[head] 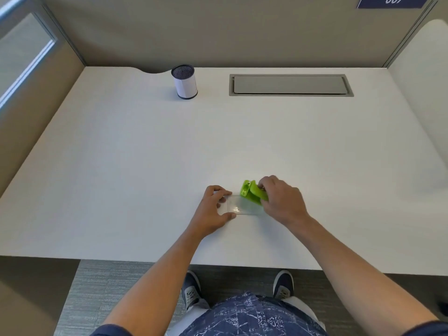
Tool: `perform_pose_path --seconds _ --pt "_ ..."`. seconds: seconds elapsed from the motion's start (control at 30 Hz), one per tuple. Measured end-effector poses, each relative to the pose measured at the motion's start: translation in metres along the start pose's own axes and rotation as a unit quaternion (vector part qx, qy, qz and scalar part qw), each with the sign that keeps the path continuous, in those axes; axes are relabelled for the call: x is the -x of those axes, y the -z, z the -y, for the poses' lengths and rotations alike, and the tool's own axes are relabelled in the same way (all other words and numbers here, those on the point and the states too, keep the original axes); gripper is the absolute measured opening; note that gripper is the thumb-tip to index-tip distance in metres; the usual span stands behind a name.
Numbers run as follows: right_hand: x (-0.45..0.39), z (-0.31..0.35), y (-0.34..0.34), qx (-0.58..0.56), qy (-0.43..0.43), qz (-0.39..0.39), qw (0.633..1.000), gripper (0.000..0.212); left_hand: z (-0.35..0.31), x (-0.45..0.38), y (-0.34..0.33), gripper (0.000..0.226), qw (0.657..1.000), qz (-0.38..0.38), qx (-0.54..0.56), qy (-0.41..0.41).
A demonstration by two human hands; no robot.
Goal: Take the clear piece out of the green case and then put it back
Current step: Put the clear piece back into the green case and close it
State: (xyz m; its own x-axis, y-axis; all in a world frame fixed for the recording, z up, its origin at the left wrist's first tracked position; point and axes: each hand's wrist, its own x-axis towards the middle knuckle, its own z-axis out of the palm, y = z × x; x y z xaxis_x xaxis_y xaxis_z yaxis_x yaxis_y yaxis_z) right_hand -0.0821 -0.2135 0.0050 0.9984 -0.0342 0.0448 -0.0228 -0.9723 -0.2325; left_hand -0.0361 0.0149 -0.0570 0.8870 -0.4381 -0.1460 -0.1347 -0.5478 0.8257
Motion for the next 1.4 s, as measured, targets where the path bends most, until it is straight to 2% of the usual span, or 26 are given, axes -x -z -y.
perform_pose_path --seconds 0.13,0.23,0.43,0.57,0.87,1.1,1.27,1.4 --pt "0.002 0.018 -0.006 0.037 0.122 0.005 0.992 0.031 0.0 0.0 -0.001 0.063 1.0 -0.001 0.009 0.003" --pt "0.0 0.021 -0.012 0.067 0.172 -0.011 0.983 0.029 -0.001 -0.001 -0.001 0.063 1.0 -0.001 0.006 0.003" --pt "-0.001 0.017 -0.023 0.105 0.199 -0.04 0.974 0.035 -0.001 -0.001 0.001 0.064 1.0 0.008 -0.011 -0.004" --pt "0.001 0.016 -0.027 0.115 0.191 -0.043 0.974 0.023 -0.001 0.0 0.0 0.062 1.0 0.007 -0.02 -0.003" --pt "0.003 0.019 -0.034 0.114 0.187 -0.055 0.974 0.018 -0.002 0.0 -0.001 0.063 0.999 0.005 -0.033 0.001" --pt "0.005 0.021 -0.041 0.141 0.222 -0.086 0.961 0.019 -0.002 0.003 -0.003 0.061 1.0 -0.015 -0.02 -0.009" --pt "0.006 0.019 -0.042 0.141 0.25 -0.077 0.955 0.016 -0.002 0.004 -0.001 0.056 0.999 -0.021 -0.023 -0.028" --pt "0.006 0.01 -0.041 0.078 0.262 -0.046 0.961 0.025 -0.001 0.002 0.001 0.052 0.999 -0.016 -0.025 -0.025"
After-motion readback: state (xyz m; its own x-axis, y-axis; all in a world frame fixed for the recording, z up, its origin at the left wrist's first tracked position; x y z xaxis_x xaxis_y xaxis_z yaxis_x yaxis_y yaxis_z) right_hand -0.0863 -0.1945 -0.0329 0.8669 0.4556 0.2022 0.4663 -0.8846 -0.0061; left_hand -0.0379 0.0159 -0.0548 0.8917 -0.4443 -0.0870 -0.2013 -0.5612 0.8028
